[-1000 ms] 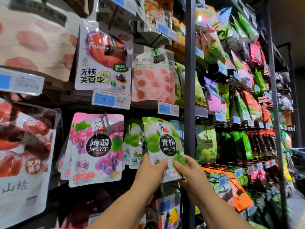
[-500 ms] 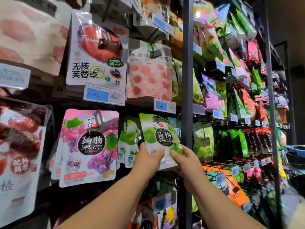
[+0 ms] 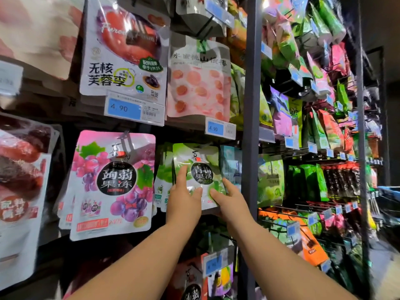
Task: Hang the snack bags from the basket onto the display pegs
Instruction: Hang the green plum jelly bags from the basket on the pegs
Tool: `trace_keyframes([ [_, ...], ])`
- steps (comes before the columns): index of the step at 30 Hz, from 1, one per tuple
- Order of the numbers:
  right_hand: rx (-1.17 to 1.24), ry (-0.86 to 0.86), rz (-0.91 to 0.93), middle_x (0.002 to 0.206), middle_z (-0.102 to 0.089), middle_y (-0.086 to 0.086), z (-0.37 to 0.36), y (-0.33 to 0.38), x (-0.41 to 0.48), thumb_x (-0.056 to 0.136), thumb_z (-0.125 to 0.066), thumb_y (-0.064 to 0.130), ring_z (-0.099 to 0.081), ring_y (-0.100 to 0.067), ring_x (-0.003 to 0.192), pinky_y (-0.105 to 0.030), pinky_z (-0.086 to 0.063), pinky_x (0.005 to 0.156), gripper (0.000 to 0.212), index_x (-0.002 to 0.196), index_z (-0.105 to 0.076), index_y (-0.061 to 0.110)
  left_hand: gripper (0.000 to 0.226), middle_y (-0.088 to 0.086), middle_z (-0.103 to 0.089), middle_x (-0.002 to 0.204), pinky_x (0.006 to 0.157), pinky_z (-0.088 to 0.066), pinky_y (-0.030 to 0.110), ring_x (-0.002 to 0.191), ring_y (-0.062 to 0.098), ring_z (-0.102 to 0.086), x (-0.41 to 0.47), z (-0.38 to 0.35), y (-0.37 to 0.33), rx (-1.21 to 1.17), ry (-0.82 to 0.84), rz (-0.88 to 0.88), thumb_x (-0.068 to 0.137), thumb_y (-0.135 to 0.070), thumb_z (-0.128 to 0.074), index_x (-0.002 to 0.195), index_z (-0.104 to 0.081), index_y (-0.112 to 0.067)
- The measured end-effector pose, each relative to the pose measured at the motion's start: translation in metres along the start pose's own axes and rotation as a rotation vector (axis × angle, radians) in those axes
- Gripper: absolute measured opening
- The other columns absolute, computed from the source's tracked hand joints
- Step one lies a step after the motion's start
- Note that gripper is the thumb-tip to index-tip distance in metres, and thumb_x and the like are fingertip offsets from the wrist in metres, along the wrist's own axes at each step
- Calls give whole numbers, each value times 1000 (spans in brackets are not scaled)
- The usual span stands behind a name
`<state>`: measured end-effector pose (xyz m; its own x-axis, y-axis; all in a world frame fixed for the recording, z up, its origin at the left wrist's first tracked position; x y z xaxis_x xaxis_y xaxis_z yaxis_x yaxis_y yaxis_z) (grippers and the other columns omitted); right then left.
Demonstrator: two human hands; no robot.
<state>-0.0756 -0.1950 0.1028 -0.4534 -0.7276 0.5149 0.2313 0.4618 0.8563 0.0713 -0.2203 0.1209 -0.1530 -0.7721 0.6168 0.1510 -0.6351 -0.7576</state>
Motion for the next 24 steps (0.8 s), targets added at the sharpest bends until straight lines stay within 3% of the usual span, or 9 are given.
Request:
trace_keyframes([
  [6, -38, -8, -43, 139, -53, 5, -17, -25, 20, 50, -65, 59, -60, -24, 119, -49, -51, 100, 108, 151, -36, 31, 64, 6, -41, 147, 85, -33, 26, 120, 21, -49, 19, 0, 23, 6, -13, 31, 99, -20, -53, 151, -23, -43],
  [8, -48, -3, -80, 130, -60, 1, -25, -27, 19, 61, -69, 51, -64, -25, 112, -49, -54, 95, 94, 148, -40, 31, 65, 7, -39, 148, 86, -32, 28, 124, 24, -48, 24, 0, 32, 5, -19, 53, 100, -19, -53, 150, -23, -46],
  [10, -90, 9, -97, 117, -62, 4, -31, -26, 17, 83, -69, 33, -65, -24, 109, -48, -55, 94, 66, 144, -44, 30, 65, 8, -36, 151, 91, -35, 31, 128, 25, -47, 29, 1, 39, 2, -29, 69, 100, -18, -53, 150, -23, -47],
  [12, -126, 10, -110, 118, -60, 5, -32, -30, 21, 92, -65, 27, -61, -22, 113, -44, -54, 96, 55, 142, -43, 34, 65, 10, -31, 155, 99, -39, 37, 131, 28, -45, 31, 1, 43, 9, -38, 88, 100, -19, -52, 150, -22, -48],
  [17, -118, 20, -122, 148, -47, 1, -33, -43, 24, 78, -69, 45, -55, -22, 125, -48, -51, 101, 85, 153, -29, 34, 63, 10, -22, 158, 103, -38, 40, 138, 29, -38, 23, 2, 40, 64, -62, 60, 101, -24, -49, 150, -17, -49],
  [19, -136, 33, -99, 152, -42, 4, -28, -38, 13, 89, -68, 40, -55, -15, 119, -32, -55, 92, 79, 155, -26, 31, 61, 7, -24, 157, 96, -38, 35, 136, 25, -38, 14, 4, 38, 99, -84, 19, 102, -27, -48, 152, -17, -45],
  [21, -182, 51, -74, 145, -40, 7, -21, -39, 7, 97, -62, 34, -54, -4, 98, -7, -49, 63, 70, 155, -24, 28, 60, 5, -29, 152, 87, -35, 29, 128, 23, -44, 4, 6, 37, 123, -115, -23, 101, -29, -49, 152, -20, -39],
  [22, -194, 55, -69, 139, -44, 4, -18, -39, 3, 97, -61, 34, -53, -2, 90, -5, -46, 56, 68, 155, -24, 29, 59, 4, -30, 149, 86, -34, 28, 124, 23, -46, -2, 6, 36, 126, -126, -38, 100, -29, -50, 152, -23, -36],
  [24, -190, 54, -54, 120, -58, -4, -12, -40, -6, 95, -63, 37, -60, -8, 82, -13, -52, 60, 67, 153, -29, 31, 57, 3, -29, 146, 85, -34, 28, 119, 23, -47, -14, 3, 37, 130, -147, -34, 99, -28, -53, 150, -29, -31],
])
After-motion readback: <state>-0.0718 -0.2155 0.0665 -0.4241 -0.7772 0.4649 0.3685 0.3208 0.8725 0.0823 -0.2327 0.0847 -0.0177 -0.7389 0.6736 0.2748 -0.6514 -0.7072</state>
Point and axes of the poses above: each hand's wrist, its own x-axis towards the middle knuckle, its own z-axis out of the back of the hand, y = z × x, the point moved 8 cm from there along x, towards the middle knuckle
